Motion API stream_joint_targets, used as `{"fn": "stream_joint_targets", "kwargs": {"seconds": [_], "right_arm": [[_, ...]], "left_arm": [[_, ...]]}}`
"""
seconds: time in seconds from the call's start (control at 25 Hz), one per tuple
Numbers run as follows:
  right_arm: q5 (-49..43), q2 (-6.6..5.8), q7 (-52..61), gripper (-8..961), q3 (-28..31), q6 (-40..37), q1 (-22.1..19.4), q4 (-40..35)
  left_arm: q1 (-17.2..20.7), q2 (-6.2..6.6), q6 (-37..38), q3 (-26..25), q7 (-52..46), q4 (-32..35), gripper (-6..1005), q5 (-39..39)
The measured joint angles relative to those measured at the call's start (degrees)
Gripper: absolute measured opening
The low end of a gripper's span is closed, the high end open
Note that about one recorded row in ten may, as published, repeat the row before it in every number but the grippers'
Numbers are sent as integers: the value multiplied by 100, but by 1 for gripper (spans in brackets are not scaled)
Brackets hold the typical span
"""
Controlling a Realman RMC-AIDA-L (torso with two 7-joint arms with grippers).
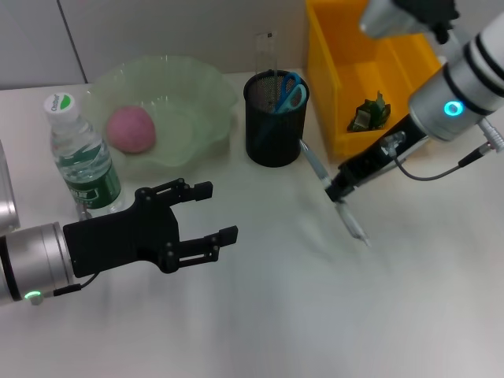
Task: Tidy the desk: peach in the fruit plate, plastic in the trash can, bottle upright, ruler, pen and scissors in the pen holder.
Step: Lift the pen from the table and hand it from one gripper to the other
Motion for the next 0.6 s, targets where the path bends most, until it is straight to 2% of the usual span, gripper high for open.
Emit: {"fn": "stream_joint_targets", "kwargs": {"seconds": [0.16, 0.32, 0.4, 0.48, 0.6], "right_arm": [[1026, -8, -872, 112, 461, 130, -518, -177], [2223, 17, -2191, 112, 942, 371, -1088, -47], [2958, 23, -3007, 112, 1134, 470, -1376, 187], [3733, 11, -3880, 112, 1310, 532, -1593, 599], [4673, -25, -5028, 112, 1522, 530, -1775, 1328]], "left_arm": [[6, -5, 65, -16, 0, 2, 787, -14], [8, -26, 149, -105, -4, -38, 787, -79], [14, -34, 200, -139, -7, -70, 787, -156], [60, -33, 393, -146, -11, -350, 787, -750], [80, -40, 460, -147, -33, -467, 786, -975]]}}
